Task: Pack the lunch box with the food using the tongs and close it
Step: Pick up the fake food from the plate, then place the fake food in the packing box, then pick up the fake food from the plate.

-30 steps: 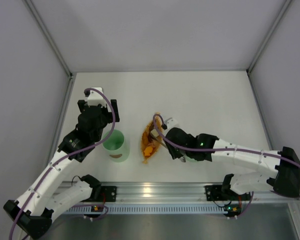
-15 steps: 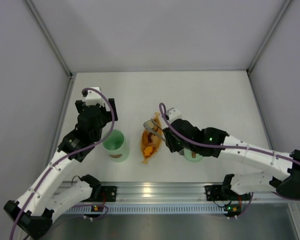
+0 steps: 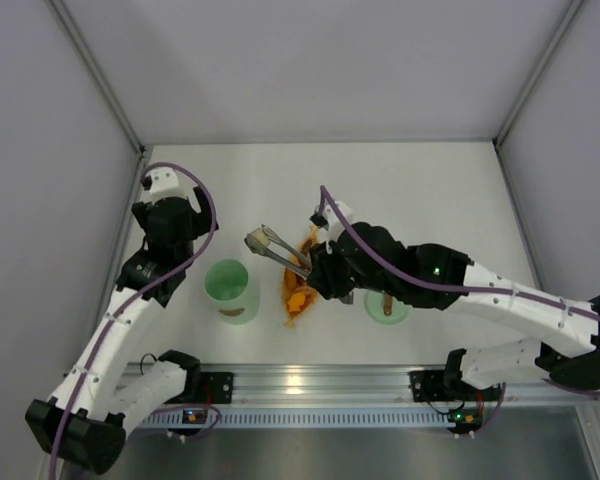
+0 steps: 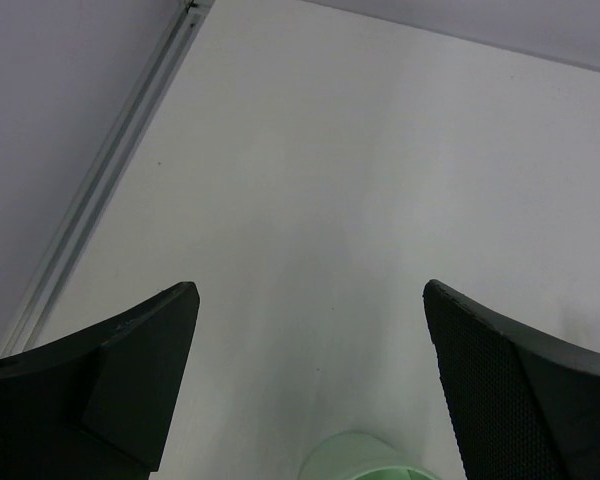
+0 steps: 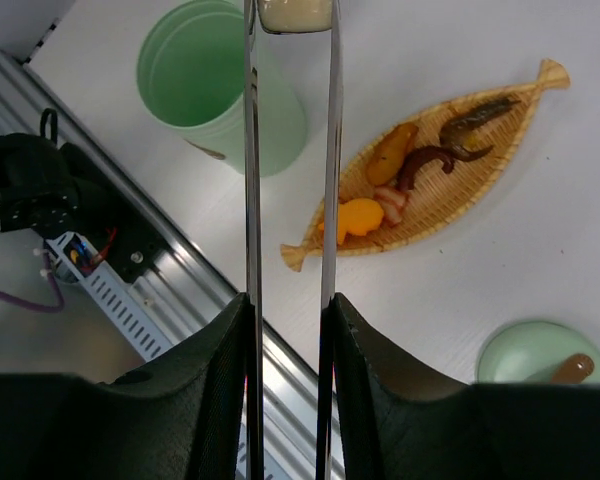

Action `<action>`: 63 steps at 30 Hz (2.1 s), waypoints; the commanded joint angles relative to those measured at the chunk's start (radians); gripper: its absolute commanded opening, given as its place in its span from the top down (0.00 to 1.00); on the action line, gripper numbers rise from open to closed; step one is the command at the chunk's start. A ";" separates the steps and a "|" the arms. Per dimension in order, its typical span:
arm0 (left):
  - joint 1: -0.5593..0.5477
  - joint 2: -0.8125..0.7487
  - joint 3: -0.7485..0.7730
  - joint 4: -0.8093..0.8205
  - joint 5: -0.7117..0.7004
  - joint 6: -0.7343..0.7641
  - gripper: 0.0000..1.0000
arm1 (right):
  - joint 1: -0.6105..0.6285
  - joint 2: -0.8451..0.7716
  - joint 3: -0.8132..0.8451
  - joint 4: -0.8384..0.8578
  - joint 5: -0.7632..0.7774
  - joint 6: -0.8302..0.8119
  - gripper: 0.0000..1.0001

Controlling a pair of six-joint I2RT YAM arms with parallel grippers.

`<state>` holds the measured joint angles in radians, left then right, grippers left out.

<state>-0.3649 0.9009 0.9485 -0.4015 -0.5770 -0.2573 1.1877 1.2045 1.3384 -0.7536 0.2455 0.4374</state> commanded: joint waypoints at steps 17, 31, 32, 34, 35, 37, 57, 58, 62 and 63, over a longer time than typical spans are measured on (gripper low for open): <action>0.173 0.072 0.053 -0.019 0.146 -0.103 0.01 | 0.190 0.184 0.150 0.030 0.003 0.003 0.82; 0.173 0.072 0.053 -0.017 0.163 -0.100 0.01 | 0.191 0.205 0.186 0.023 0.005 -0.005 0.64; 0.173 0.072 0.053 -0.019 0.163 -0.100 0.01 | 0.191 0.207 0.188 0.022 0.006 -0.005 0.63; 0.173 0.072 0.052 -0.019 0.163 -0.099 0.01 | 0.191 0.207 0.191 0.020 0.005 -0.006 0.62; 0.173 0.072 0.053 -0.019 0.163 -0.099 0.01 | 0.191 0.208 0.191 0.019 0.006 -0.006 0.61; 0.173 0.072 0.052 -0.019 0.163 -0.099 0.01 | 0.193 0.210 0.193 0.019 0.006 -0.009 0.59; 0.173 0.066 0.055 -0.019 0.169 -0.100 0.01 | 0.089 -0.043 -0.020 -0.053 0.225 0.063 0.53; 0.173 0.066 0.055 -0.019 0.169 -0.100 0.01 | 0.076 -0.066 -0.040 -0.052 0.225 0.067 0.54; 0.173 0.067 0.053 -0.019 0.169 -0.100 0.01 | -0.012 -0.106 -0.157 -0.004 0.181 0.081 0.54; 0.173 0.066 0.055 -0.019 0.169 -0.100 0.01 | -0.055 -0.112 -0.203 0.013 0.160 0.078 0.54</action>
<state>-0.1970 0.9718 0.9638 -0.4335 -0.4110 -0.3473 1.1976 1.1034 1.2026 -0.7723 0.4217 0.4969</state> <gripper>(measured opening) 0.991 0.466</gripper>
